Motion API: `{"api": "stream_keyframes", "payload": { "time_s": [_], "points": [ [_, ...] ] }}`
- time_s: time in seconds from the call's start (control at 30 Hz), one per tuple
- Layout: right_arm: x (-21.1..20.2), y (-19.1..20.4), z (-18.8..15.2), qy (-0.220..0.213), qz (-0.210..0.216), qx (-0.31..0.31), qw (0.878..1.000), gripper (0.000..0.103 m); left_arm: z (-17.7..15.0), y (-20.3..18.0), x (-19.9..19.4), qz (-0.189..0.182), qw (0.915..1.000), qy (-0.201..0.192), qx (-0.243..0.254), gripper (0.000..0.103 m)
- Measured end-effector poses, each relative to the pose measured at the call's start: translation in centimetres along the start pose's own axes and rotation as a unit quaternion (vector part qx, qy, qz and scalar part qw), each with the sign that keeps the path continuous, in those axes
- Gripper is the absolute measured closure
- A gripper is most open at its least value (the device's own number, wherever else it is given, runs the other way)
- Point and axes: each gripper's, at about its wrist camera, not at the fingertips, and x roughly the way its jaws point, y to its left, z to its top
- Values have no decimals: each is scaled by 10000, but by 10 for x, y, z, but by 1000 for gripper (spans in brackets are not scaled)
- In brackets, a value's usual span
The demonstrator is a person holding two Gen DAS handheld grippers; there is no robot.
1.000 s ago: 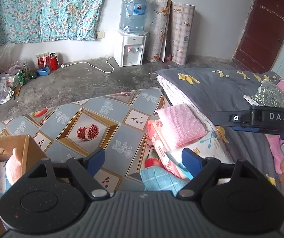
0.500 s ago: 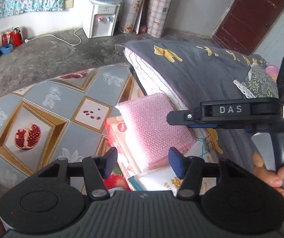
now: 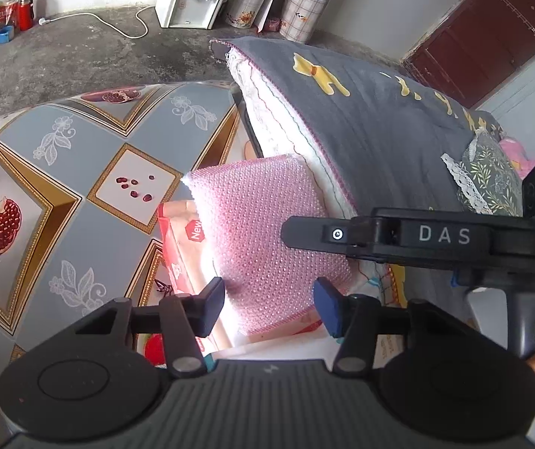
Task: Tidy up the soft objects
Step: 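Move both grippers to the pink mesh sponge pad and grasp it, then carry the pink sponge pad with both grippers and drop it into the cardboard box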
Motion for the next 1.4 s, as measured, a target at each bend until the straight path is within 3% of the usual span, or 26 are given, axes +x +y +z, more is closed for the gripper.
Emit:
{"api": "stream_keyframes", "payload": {
  "time_s": [0.37, 0.6, 1.0, 1.23, 1.4],
  "points": [
    [-4, -1, -5, -77, 55, 224, 9997, 63, 4, -3, 2, -19, 9998, -50, -209, 48],
    [-25, 12, -9, -284, 165, 245, 9992, 63, 2, -7, -24, -95, 9995, -276, -156, 48],
    [-109, 84, -42, -800, 474, -130, 9956, 65, -23, -23, -125, -122, 9955, -938, 93, 48],
    [-150, 150, -87, -872, 718, -509, 9923, 65, -62, -13, -201, -63, 9923, -1234, 21, 48],
    [-153, 212, -129, -660, 1029, -788, 9894, 65, -103, 18, -255, 107, 9893, -1434, -265, 48]
  ]
}}
